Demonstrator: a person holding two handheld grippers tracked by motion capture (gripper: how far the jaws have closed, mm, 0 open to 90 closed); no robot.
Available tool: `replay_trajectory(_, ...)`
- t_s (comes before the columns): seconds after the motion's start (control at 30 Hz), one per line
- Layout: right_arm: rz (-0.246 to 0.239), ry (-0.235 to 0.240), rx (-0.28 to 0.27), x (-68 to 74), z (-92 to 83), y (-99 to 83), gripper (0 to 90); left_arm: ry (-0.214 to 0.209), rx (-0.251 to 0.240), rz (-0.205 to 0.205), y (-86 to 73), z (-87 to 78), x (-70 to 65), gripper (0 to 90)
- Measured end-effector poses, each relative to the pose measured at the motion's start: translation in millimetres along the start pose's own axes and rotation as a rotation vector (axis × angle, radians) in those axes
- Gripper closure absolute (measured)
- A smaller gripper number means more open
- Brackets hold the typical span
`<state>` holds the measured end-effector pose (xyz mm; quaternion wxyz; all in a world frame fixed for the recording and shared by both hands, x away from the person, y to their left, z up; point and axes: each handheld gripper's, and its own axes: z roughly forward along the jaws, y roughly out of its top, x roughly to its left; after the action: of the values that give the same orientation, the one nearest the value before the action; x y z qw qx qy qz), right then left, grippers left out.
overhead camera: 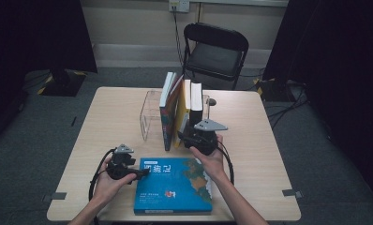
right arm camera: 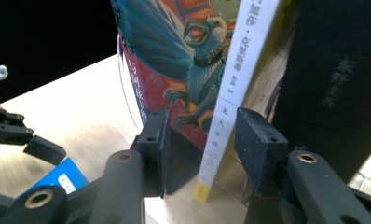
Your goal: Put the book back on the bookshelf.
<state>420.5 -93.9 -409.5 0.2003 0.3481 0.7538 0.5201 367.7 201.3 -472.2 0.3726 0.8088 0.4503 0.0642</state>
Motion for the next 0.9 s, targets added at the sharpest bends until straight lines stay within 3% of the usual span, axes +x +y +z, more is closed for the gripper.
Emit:
replay_trajectory(0.47, 0.003, -0.075, -0.011, 3.7, 1.7, 4.1, 53.9, -0.007, 0.01, 0.002, 0.3, -0.3, 0.2, 20.8)
replay_trajectory(0.8, 0.001, -0.052, -0.016, 11.8, 14.6, 10.6, 55.6, -0.013, 0.011, -0.001, 0.3, -0.1, 0.7, 20.7)
replay_trajectory(0.9, -0.008, -0.075, -0.016, 14.3, 19.2, 15.5, 54.9, -0.014, 0.012, 0.001, 0.3, -0.1, 0.6, 20.6)
